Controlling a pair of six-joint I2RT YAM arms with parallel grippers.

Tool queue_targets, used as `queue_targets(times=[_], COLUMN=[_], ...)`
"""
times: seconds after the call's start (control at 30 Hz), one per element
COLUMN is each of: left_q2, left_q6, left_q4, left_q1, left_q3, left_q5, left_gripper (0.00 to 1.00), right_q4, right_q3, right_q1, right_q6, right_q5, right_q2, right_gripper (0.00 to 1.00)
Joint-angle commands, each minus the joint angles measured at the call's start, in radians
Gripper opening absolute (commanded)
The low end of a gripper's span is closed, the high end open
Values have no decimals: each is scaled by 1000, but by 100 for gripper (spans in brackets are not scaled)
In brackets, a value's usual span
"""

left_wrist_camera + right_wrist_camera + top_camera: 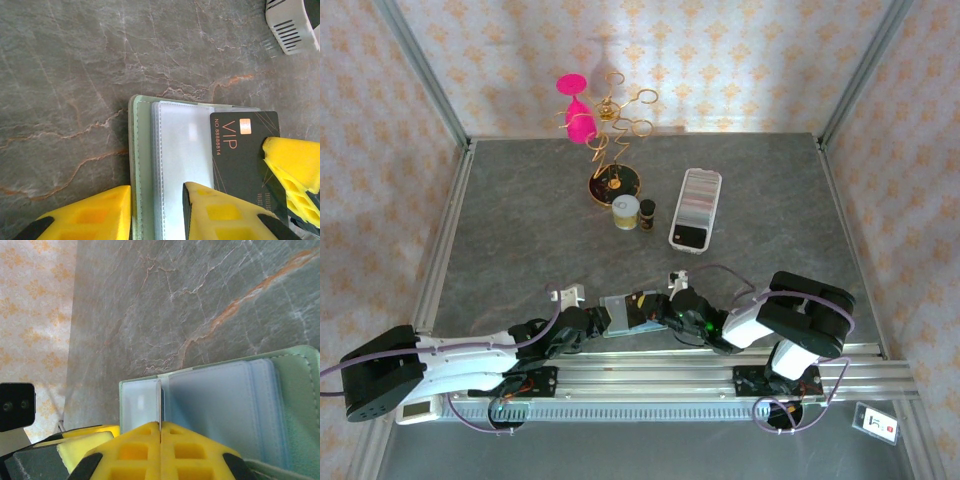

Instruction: Put the credit cards into the card holder

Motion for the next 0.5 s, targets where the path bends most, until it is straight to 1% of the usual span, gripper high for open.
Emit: queue_targets(times=[0.0, 0.13, 0.47], left_q2=[22, 21, 41], left_q6=[-10, -11, -11], left_q4=[-12, -11, -2], left_q1=[-3, -4, -4], left_q3=[-24, -29, -29], left_q5=[27, 26, 30], left_gripper=[30, 30, 26], right_q4=[-9, -12, 10], right_q3=[-3, 2, 0], right_q1=[12, 16, 19], right_q6=[23, 45, 72], right_q5=[4, 4, 7], right_q2=[12, 16, 31], right_gripper=[0, 0, 0])
